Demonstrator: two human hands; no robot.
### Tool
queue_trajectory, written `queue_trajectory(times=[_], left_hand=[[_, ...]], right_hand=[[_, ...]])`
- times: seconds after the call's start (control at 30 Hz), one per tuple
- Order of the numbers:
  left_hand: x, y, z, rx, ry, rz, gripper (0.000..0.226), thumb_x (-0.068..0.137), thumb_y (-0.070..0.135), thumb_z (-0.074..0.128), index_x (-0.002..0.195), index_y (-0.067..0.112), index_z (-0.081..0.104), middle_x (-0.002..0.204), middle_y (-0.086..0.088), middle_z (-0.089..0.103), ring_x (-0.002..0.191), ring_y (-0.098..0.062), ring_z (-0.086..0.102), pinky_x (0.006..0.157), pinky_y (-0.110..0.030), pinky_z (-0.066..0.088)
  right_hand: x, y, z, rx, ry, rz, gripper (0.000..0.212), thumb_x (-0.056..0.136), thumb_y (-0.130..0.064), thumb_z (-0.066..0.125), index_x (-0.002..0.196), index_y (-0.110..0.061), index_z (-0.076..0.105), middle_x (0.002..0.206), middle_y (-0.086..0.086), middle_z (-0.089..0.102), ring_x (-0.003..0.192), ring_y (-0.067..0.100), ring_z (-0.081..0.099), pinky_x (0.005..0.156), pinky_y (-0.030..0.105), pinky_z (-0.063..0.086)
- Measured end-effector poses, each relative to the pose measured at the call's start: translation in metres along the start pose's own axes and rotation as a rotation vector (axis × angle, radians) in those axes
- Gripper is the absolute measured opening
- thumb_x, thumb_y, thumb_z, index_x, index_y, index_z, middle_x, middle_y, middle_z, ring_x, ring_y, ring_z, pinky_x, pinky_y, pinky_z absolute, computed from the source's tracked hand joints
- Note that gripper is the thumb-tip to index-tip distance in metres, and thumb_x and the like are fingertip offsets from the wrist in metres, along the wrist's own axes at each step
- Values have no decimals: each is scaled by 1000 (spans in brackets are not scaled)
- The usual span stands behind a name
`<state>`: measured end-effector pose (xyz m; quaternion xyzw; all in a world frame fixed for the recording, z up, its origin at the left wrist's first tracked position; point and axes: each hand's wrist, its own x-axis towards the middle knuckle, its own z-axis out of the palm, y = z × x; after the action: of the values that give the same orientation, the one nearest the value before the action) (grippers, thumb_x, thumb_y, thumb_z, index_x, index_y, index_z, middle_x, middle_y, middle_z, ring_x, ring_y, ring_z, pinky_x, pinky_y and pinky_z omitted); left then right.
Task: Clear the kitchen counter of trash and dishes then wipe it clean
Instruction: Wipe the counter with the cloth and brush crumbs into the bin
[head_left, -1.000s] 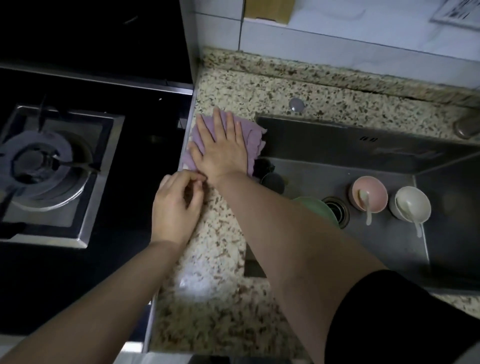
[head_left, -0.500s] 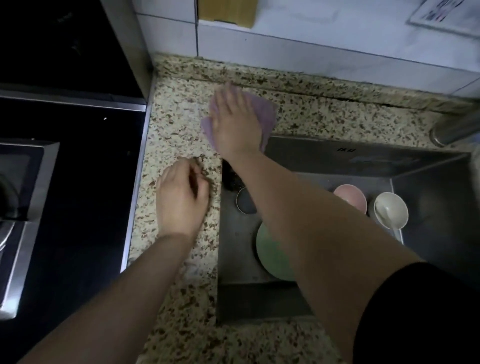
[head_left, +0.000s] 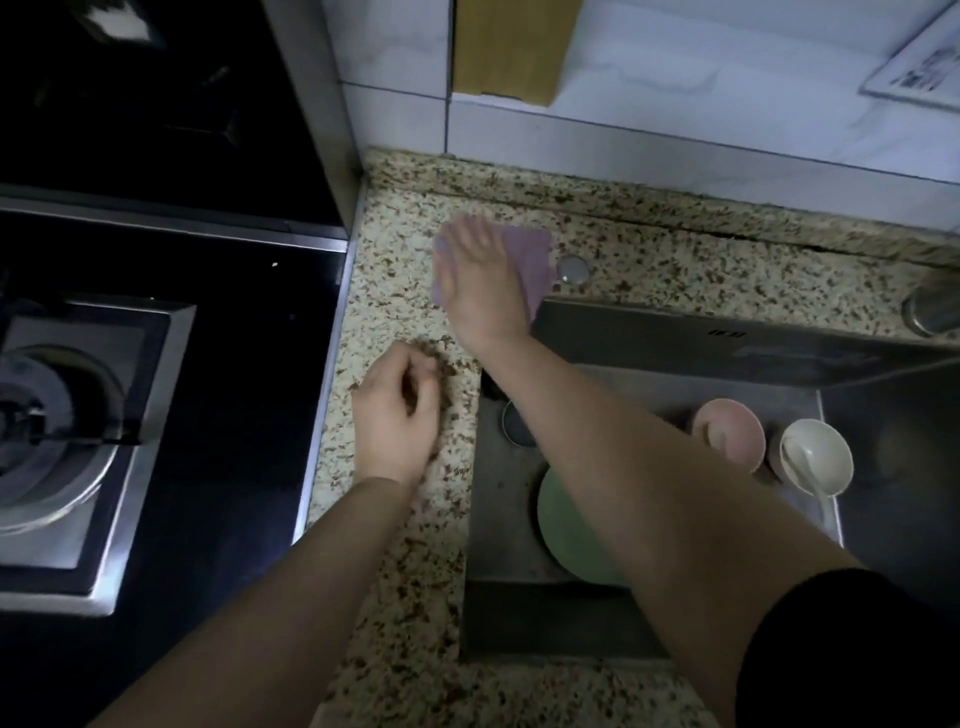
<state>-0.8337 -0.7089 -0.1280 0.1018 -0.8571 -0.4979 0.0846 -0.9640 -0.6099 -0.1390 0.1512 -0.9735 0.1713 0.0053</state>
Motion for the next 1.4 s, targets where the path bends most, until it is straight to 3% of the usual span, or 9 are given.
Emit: queue_trajectory(times=[0.13, 0.27, 0.57, 0.63, 0.73, 0.83, 1.0, 1.23, 1.4], left_hand=[[17, 7, -32, -271, 61, -144, 43, 102, 31, 48, 69, 4, 54, 67, -9, 57, 65, -11, 52, 66, -28, 43], [28, 0, -71, -358, 94, -137, 59, 104, 35, 43, 57, -2, 45, 46, -16, 43, 37, -18, 40, 41, -20, 35], [5, -36, -109, -380, -5, -174, 60, 103, 35, 37, 48, 12, 39, 45, 6, 39, 49, -9, 37, 59, -22, 35], [1, -41, -124, -353, -44, -136, 53, 100, 32, 43, 51, 9, 39, 51, -3, 41, 54, -11, 39, 68, -25, 39], [-10, -45, -138, -331, -109, -165, 46, 99, 36, 46, 59, 14, 49, 53, 0, 48, 50, -14, 44, 55, -27, 37], [-30, -46, -149, -301, -205, -137, 43, 101, 37, 47, 67, 11, 55, 56, -1, 52, 49, -14, 48, 50, -25, 36], [-69, -46, -153, -299, -367, -111, 41, 101, 32, 47, 68, 10, 55, 53, 3, 52, 47, -6, 44, 50, -24, 35], [-127, -43, -139, -272, -517, -107, 41, 101, 31, 50, 64, 16, 54, 51, 8, 52, 43, -3, 46, 46, -18, 37], [-161, -43, -122, -204, -569, -17, 31, 100, 32, 52, 72, 17, 56, 57, 2, 56, 51, -8, 51, 55, -26, 44]], right_hand=[[9, -16, 5, 124, -40, -79, 46, 106, -24, 34, 144, -1, 45, 153, 18, 39, 146, 30, 31, 120, 27, 9], [4, -26, 3, 334, -101, -158, 45, 106, -23, 41, 147, -5, 41, 156, 12, 34, 147, 19, 27, 106, -3, 3], [-73, -109, 31, 492, -119, -166, 41, 102, -16, 48, 140, -1, 50, 147, 15, 48, 139, 24, 44, 120, 33, 25], [-112, -125, 31, 564, -72, -154, 28, 101, -14, 51, 125, -10, 63, 127, -2, 65, 120, 14, 60, 113, 37, 39], [-165, -148, 22, 648, -50, -45, 25, 99, -12, 56, 92, -35, 63, 86, -32, 60, 89, -16, 56, 94, 20, 46], [-218, -166, 31, 633, -57, 67, 21, 98, -17, 59, 91, -5, 75, 98, -2, 74, 102, -2, 60, 109, 20, 39], [-304, -176, 43, 531, -119, -55, 34, 102, -28, 52, 135, -21, 57, 145, -10, 47, 139, -8, 32, 118, 16, 21], [-370, -198, 57, 547, 153, -39, 27, 93, -20, 68, 116, -4, 70, 119, 9, 70, 122, 13, 60, 111, 34, 40], [-386, -203, 53, 575, 263, -33, 18, 83, -10, 78, 97, 2, 77, 102, 10, 76, 105, 16, 68, 103, 25, 45]])
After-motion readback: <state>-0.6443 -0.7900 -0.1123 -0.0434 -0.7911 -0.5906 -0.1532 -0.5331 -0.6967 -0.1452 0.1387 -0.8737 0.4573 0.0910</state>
